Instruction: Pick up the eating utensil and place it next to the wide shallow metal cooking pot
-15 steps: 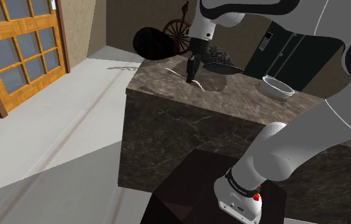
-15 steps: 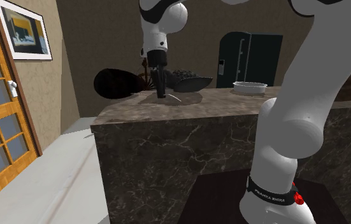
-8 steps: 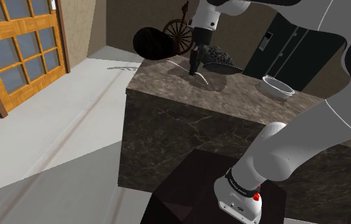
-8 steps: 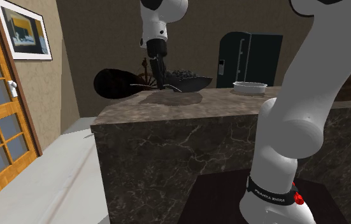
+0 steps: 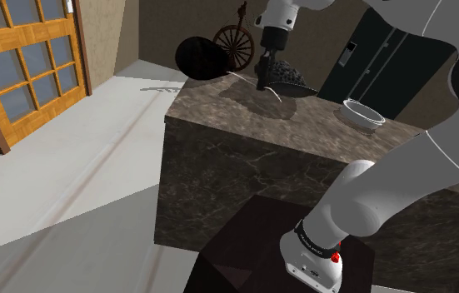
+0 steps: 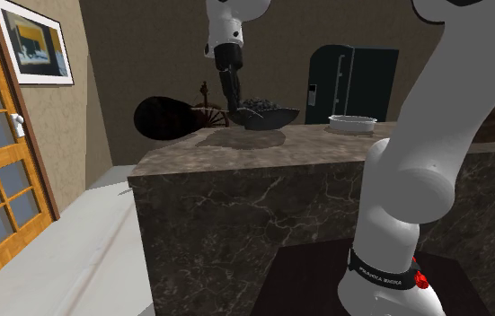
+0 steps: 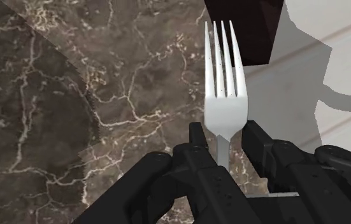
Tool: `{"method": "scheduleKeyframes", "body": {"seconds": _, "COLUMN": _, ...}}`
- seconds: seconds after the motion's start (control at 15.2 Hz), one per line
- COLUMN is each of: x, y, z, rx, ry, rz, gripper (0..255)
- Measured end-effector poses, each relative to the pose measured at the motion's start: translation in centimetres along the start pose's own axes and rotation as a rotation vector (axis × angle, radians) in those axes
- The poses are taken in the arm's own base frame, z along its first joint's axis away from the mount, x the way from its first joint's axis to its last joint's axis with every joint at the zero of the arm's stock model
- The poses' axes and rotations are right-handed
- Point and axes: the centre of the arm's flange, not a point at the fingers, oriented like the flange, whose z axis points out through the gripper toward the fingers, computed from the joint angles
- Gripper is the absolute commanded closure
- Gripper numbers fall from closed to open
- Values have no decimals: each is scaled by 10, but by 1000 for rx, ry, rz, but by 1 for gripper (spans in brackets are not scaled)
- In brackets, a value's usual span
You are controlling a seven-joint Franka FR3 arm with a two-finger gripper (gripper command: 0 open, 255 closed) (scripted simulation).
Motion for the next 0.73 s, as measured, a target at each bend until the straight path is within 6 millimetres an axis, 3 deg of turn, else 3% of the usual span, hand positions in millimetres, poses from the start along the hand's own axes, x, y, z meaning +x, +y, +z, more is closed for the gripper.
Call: {"method": "scheduleKeyframes", "body": {"seconds": 0.73, "x": -87, "y": 115, "z": -11, "rx": 0, "ry": 1, "rz": 0, "gripper": 255}}
